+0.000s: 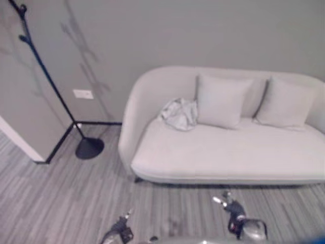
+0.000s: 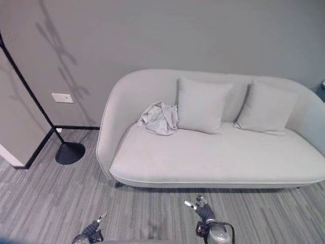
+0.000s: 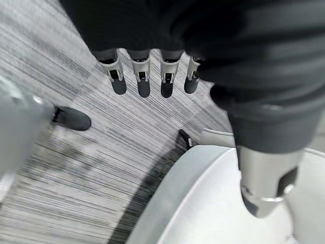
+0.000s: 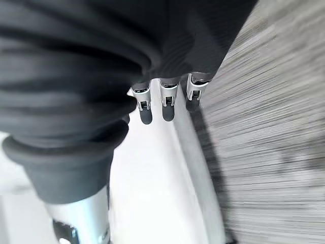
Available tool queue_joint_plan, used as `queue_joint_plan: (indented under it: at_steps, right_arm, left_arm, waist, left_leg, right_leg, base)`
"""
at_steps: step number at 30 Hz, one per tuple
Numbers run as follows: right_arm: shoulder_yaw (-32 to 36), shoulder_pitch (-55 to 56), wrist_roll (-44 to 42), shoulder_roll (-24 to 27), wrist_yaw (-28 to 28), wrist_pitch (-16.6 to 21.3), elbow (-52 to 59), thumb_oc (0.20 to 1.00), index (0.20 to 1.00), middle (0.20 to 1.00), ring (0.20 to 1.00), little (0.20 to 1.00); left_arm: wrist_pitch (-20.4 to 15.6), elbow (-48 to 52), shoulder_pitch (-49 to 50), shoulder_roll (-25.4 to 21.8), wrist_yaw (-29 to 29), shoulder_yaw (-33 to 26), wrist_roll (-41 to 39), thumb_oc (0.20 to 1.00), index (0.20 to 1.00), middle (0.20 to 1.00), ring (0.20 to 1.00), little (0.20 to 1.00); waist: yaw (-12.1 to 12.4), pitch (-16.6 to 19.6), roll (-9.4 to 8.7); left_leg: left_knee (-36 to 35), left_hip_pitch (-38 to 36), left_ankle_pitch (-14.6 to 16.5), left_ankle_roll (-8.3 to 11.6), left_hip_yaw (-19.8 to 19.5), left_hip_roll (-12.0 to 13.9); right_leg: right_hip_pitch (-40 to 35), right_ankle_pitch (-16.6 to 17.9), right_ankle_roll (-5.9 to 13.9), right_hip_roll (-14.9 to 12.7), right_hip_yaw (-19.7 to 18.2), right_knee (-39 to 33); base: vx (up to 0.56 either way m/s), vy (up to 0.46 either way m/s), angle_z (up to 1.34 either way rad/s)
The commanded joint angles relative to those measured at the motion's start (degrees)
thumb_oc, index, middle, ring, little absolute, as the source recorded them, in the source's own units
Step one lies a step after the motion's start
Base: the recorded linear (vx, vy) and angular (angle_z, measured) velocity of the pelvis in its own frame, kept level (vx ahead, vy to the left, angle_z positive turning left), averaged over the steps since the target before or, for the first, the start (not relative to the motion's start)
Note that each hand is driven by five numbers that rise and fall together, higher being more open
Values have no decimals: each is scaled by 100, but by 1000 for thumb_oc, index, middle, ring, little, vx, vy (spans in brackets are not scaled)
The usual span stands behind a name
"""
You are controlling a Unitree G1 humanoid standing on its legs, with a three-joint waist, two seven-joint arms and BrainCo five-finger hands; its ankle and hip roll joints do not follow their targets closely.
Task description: Hang the clothes on the sofa on the clothes rack.
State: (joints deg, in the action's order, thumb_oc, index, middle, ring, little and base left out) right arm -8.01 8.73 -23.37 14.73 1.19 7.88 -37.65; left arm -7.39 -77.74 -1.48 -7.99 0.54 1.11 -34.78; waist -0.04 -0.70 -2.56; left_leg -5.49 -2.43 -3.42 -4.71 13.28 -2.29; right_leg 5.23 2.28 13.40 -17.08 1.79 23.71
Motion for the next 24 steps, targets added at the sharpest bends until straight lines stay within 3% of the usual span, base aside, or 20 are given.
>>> queue_joint_plan:
  at_steps: [1, 3, 5, 6, 8, 10, 11, 12, 16, 24]
  right_arm:
    - [468, -64, 93, 334, 325, 390, 711, 1000, 1000, 1000, 1000, 1000]
    - [831, 154, 160, 364, 444, 436, 1115, 1000, 1000, 1000, 1000, 1000]
    - [1224, 375, 268, 441, 562, 477, 1558, 1000, 1000, 1000, 1000, 1000]
    - [1224, 376, 268, 441, 562, 476, 1559, 1000, 1000, 1000, 1000, 1000]
    - [1597, 504, 1032, 653, 947, 360, 2265, 1000, 1000, 1000, 1000, 1000]
    - [1695, 540, 1612, 780, 1077, 235, 2792, 1000, 1000, 1000, 1000, 1000]
    - [1701, 553, 1627, 771, 1079, 216, 2819, 1000, 1000, 1000, 1000, 1000]
    - [1658, 478, 2143, 901, 1191, 119, 3033, 1000, 1000, 1000, 1000, 1000]
    - [1436, 123, 2472, 1103, 1150, 117, 3344, 1000, 1000, 1000, 1000, 1000]
    - [970, -569, 3481, 1524, 1372, -30, 3265, 1000, 1000, 1000, 1000, 1000]
  left_arm:
    - [-57, 157, -126, -44, -9, -289, 263, 1000, 1000, 1000, 1000, 1000]
    - [-51, 215, -46, -73, -19, -323, 355, 1000, 1000, 1000, 1000, 1000]
    - [-85, 274, -22, -54, -43, -283, 436, 1000, 1000, 1000, 1000, 1000]
    - [-85, 275, -22, -53, -43, -282, 436, 1000, 1000, 1000, 1000, 1000]
    - [-61, 366, -26, -39, -54, -256, 615, 1000, 1000, 1000, 1000, 1000]
    - [-78, 400, -80, -18, -14, -252, 740, 1000, 1000, 1000, 1000, 1000]
    - [-78, 400, -80, -16, -12, -251, 744, 1000, 1000, 1000, 1000, 1000]
    - [-95, 428, -119, -3, 15, -261, 833, 1000, 1000, 1000, 1000, 1000]
    - [-129, 553, -220, -17, 66, -199, 907, 1000, 1000, 1000, 1000, 1000]
    - [-155, 645, -126, 2, 118, -181, 953, 1000, 1000, 1000, 1000, 1000]
  waist:
    - [-76, -543, -8]
    - [-172, -622, 26]
    - [-305, -661, 103]
    - [-305, -658, 108]
    - [-395, -708, 107]
    - [-437, -738, 54]
    - [-437, -746, 65]
    - [-429, -742, -8]
    - [-385, -788, -94]
    - [-295, -802, -191]
  left_leg:
    - [49, 47, 238, 157, -132, 57]
    - [49, -151, 341, 133, -140, 32]
    - [49, -229, 350, 176, -246, 52]
    - [49, -225, 349, 177, -247, 57]
    - [49, -342, 456, 224, -342, 14]
    - [49, -487, 575, 262, -422, 4]
    - [49, -500, 584, 262, -425, 14]
    - [49, -611, 675, 288, -479, 4]
    - [49, -861, 859, 371, -632, 36]
    - [49, -1430, 1235, 525, -1084, 146]
  right_leg:
    - [-467, 778, -423, 175, 388, 301]
    - [-185, 525, -488, 236, 506, 646]
    - [17, 131, -598, 560, 550, 337]
    - [16, 137, -599, 565, 553, 328]
    - [98, 1, -577, 698, 539, -620]
    - [128, 215, -475, 709, 468, -1409]
    - [87, 240, -471, 721, 478, -1462]
    - [132, 555, -356, 647, 350, -1947]
    - [304, 969, -156, 564, 123, -2638]
    - [450, 1175, -29, 404, -112, -2796]
  base:
    - [119, 177, -4]
    - [162, 159, -6]
    - [134, 36, -3]
    - [112, -14, 8]
    - [157, -69, 11]
    - [151, -92, 0]
    - [170, -114, 4]
    - [111, -75, 16]
    - [164, -122, 23]
    - [259, -163, 44]
